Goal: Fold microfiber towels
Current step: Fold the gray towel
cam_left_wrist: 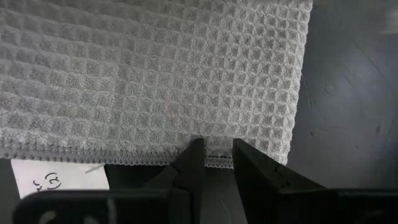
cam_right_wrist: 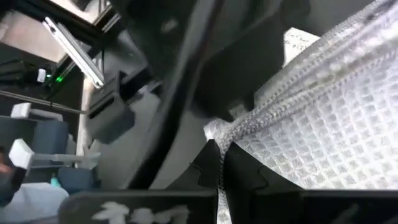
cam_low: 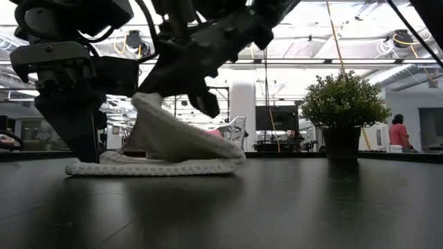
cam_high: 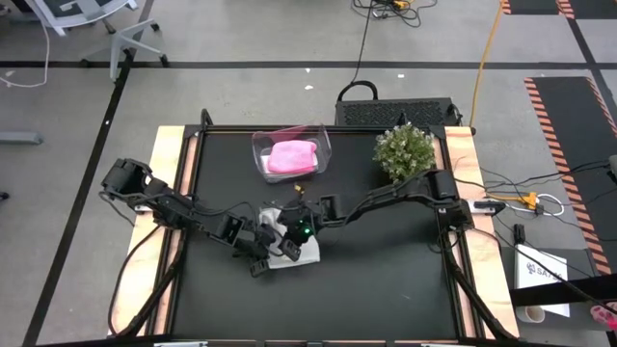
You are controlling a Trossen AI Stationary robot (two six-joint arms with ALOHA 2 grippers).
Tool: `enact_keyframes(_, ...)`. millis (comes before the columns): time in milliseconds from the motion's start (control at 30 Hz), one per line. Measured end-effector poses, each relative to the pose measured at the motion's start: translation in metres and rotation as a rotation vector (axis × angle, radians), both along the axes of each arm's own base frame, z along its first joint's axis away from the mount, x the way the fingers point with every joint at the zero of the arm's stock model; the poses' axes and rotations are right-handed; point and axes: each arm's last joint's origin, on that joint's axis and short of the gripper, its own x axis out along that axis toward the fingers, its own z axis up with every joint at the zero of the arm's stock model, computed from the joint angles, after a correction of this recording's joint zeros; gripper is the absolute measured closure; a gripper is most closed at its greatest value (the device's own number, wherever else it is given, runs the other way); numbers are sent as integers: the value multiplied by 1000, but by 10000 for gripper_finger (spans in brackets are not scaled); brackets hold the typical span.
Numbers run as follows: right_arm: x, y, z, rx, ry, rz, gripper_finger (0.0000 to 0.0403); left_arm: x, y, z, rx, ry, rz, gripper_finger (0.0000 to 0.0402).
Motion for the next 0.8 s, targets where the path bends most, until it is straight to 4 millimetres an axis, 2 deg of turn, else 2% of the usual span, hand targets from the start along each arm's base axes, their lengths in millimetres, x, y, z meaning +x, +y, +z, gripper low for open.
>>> enact_keyframes(167, 8, 0, -12, 22, -31, -6, 403, 0, 0, 0, 1, 5, -4, 314)
enact_keyframes(300, 10, 1, -14, 33, -48, 12, 394, -2, 0, 0, 4, 18, -8, 314)
enact_keyframes(800, 14, -2, -9, 71, -113, 34, 266, -3, 0, -1, 14, 35, -13, 314)
